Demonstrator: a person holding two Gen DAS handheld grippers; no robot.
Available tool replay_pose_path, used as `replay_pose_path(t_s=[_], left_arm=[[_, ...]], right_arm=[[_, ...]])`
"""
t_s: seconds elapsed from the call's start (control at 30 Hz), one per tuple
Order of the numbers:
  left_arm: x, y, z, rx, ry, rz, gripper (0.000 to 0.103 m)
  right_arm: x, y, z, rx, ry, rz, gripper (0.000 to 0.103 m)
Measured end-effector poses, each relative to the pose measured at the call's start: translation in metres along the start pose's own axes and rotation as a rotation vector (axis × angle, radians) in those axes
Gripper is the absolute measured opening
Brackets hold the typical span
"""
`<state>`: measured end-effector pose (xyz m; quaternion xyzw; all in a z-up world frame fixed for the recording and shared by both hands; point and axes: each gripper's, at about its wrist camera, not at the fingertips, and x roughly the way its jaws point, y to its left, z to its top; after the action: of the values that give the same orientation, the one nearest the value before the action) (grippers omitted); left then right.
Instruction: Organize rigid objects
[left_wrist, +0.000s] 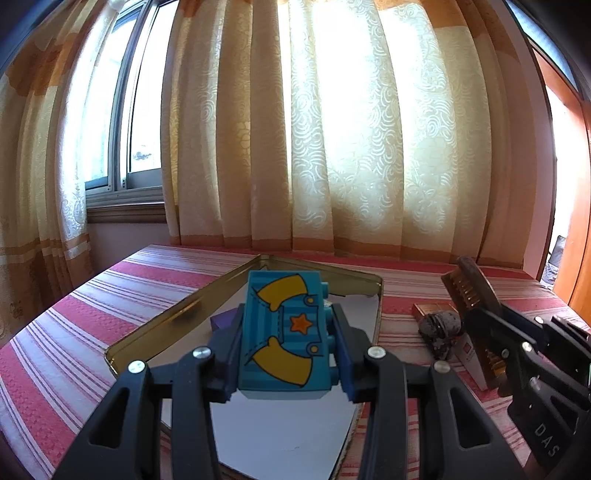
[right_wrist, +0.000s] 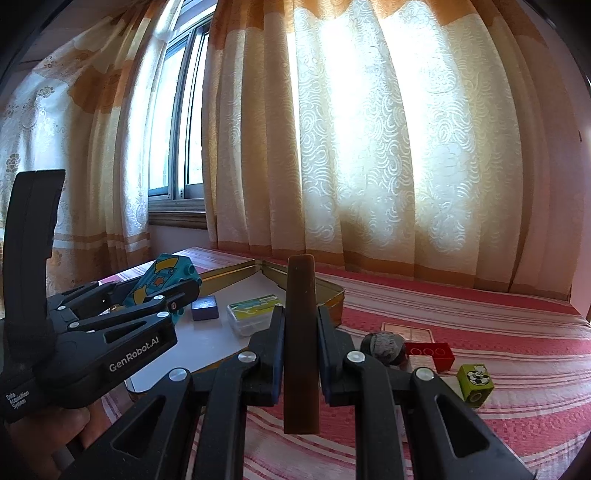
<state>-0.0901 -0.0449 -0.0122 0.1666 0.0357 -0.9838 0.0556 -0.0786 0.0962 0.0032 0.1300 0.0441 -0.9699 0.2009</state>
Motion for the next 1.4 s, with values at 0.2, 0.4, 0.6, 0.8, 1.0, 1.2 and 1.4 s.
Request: replay_pose_path(t_s=[0.2,0.4,0.6,0.8,1.0,1.2,1.4], left_arm=[[0.002,0.005,-0.001,0.000,0.001,0.005,0.041],[0.006,0.011,-0.001,-0.001,0.013,0.012,0.041],[0.015,0.018,0.001,0.007,0.041,0.022,0.041],[0.026,0.031,0.002,0.013,0.080,0.034,0.041],[0.054,0.050,0.008,0.032,0.181,0.048,0.041],[0.073,0.061,0.013,0.039,0.251,0.060,0.041],[0.077,0.063,0.012,0.059,0.269,0.094,0.077]], right_arm=[[0.005,0.013,0.001,-0.025,0.009,0.018,0.018],[0.011,0.022,0.002,-0.041,0.020,0.032,0.018],[0.019,0.029,0.003,-0.046,0.044,0.052,0.018],[0.034,0.038,0.005,-0.061,0.084,0.086,0.018],[0.071,0.047,0.010,-0.071,0.174,0.134,0.018],[0.108,0.052,0.011,-0.044,0.294,0.183,0.018],[0.120,0.047,0.011,0.008,0.307,0.204,0.039]])
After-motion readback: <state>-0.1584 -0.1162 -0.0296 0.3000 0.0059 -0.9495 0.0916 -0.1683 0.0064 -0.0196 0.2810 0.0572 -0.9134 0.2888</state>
